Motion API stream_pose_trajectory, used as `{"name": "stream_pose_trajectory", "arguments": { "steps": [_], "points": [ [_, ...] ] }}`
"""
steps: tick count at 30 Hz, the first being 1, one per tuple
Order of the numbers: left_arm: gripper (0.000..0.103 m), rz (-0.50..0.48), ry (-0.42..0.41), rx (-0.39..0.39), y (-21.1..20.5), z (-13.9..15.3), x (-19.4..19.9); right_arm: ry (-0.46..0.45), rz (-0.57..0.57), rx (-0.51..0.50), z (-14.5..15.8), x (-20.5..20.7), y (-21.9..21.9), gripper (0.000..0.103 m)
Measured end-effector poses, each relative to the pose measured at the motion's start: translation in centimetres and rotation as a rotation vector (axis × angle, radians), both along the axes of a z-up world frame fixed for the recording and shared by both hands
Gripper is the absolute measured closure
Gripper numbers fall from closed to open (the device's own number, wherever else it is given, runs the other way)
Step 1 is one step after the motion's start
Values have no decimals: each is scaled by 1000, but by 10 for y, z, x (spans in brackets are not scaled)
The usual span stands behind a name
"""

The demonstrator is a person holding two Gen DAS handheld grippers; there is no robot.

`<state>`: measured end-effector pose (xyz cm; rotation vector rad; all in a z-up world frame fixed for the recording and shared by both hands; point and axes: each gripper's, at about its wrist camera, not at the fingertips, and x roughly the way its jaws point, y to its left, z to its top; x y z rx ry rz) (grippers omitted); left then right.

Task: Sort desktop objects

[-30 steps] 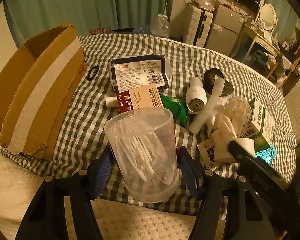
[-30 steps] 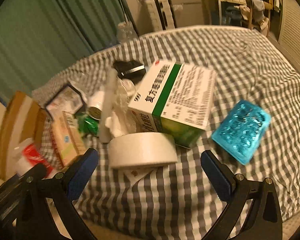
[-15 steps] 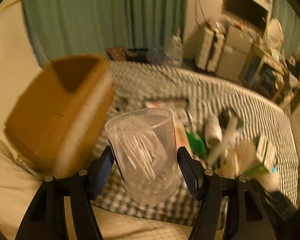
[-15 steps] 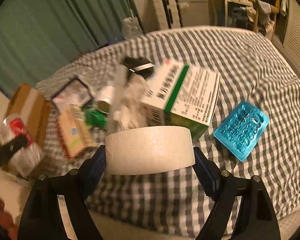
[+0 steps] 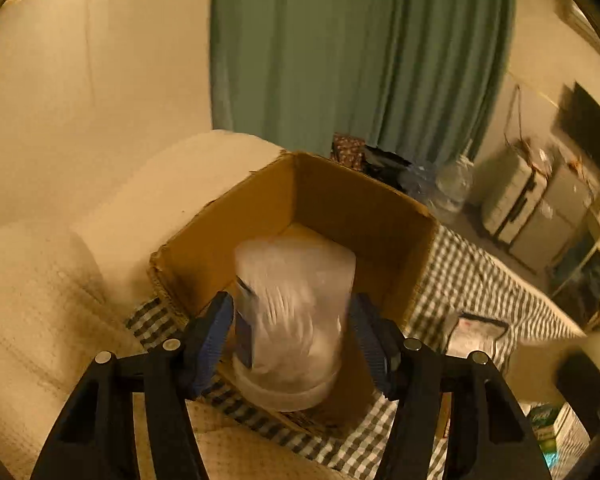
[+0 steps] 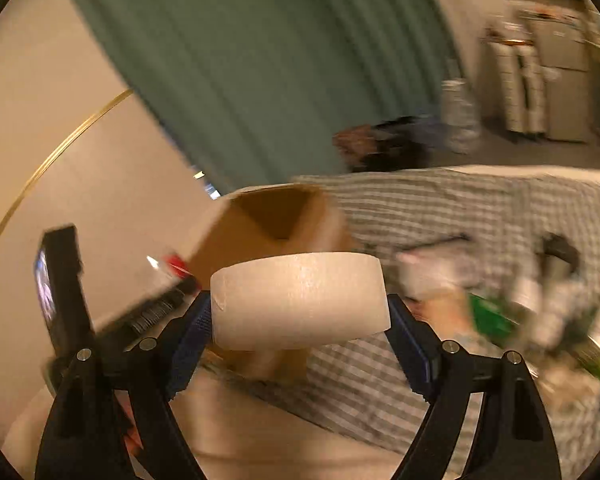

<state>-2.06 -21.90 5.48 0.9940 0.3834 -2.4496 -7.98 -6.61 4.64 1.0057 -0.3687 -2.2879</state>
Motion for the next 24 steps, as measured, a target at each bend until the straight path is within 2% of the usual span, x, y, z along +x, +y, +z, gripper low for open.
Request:
{"name": "stream_pose_trajectory", "arguments": {
  "steps": [2,8,9,10,11,12,13,16,18,20,24],
  "points": [
    [40,-2,4,-6,-4,-3,-4,-18,47,12,-4,-20,-37,20],
    [39,33,-14,43,-13,-19,-12,-99,127,27,-22,-58,-87,19],
    [29,47,-20,47,-15,-22,-11,-110,126,24,-23,-63,-90,18],
    [13,62,-25,47,-17,-25,-11,-120,110,13,-25,-69,-90,13],
    [8,87,-29,34,-17,-26,-11,-133,89,7,-25,-74,-91,2],
    [2,103,-28,20,-18,-26,-8,-133,59,2,-25,-78,-88,1],
    [2,120,-26,0,-18,-26,-6,-128,46,2,-18,-77,-86,1],
    [1,119,-7,-57,-11,-22,-7,-74,-25,29,-6,-69,-61,0],
    [1,73,18,-74,3,-19,-9,-12,-87,54,4,-54,-27,0],
    [0,-32,49,-65,30,-16,-12,39,-207,117,5,-37,23,0],
    [0,-258,55,15,82,-20,-15,32,-453,247,-7,15,126,0]
  ]
}}
